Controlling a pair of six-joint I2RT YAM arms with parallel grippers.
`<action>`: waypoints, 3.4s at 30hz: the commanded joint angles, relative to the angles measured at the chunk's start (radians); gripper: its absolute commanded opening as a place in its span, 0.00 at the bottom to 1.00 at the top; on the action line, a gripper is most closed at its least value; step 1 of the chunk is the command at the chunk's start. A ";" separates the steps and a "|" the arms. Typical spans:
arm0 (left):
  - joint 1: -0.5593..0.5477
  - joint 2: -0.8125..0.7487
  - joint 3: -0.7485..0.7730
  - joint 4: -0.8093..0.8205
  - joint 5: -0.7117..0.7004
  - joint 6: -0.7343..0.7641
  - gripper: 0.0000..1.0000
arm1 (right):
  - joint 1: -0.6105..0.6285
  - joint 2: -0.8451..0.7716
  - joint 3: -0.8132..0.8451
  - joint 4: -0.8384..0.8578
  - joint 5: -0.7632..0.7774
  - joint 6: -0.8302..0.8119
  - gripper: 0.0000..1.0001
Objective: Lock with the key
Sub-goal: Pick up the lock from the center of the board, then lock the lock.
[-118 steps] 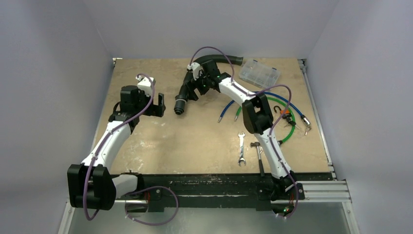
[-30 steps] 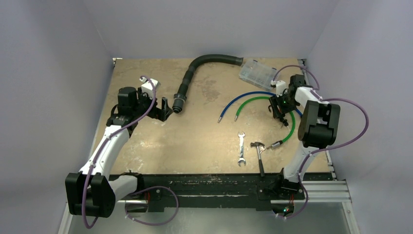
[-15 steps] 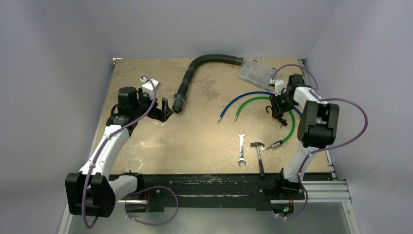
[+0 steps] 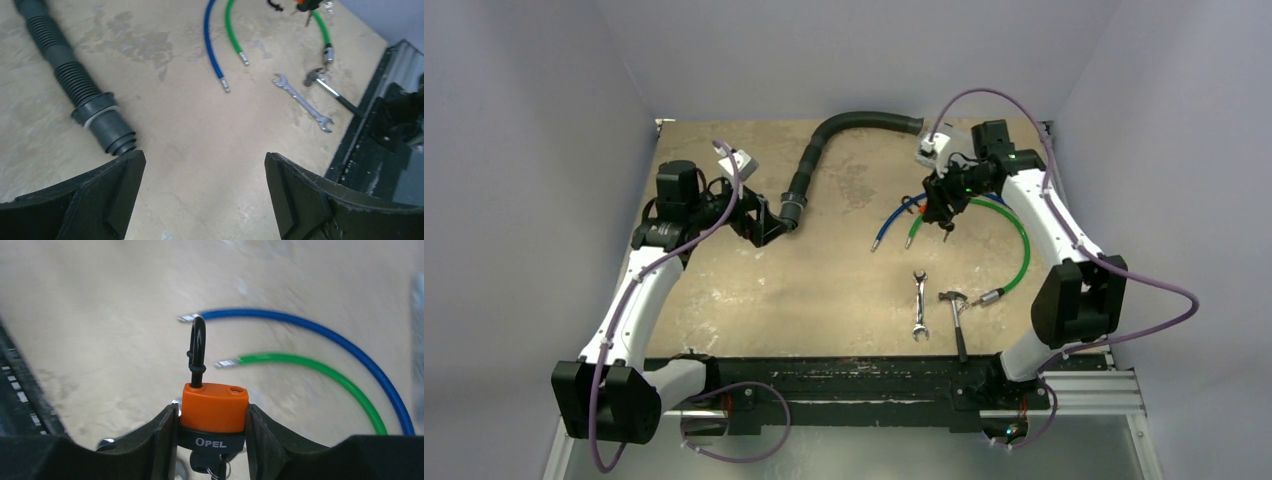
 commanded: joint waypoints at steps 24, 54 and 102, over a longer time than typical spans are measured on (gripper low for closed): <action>-0.360 0.123 -0.079 0.225 0.308 0.080 0.66 | 0.482 -0.073 -0.087 0.027 -0.329 0.126 0.00; -0.413 0.129 0.000 0.145 0.232 -0.022 0.00 | 0.478 -0.073 0.012 0.078 -0.374 0.200 0.80; -0.268 0.099 -0.138 0.995 0.295 -0.976 0.00 | 0.364 -0.324 -0.355 0.812 -0.523 0.549 0.51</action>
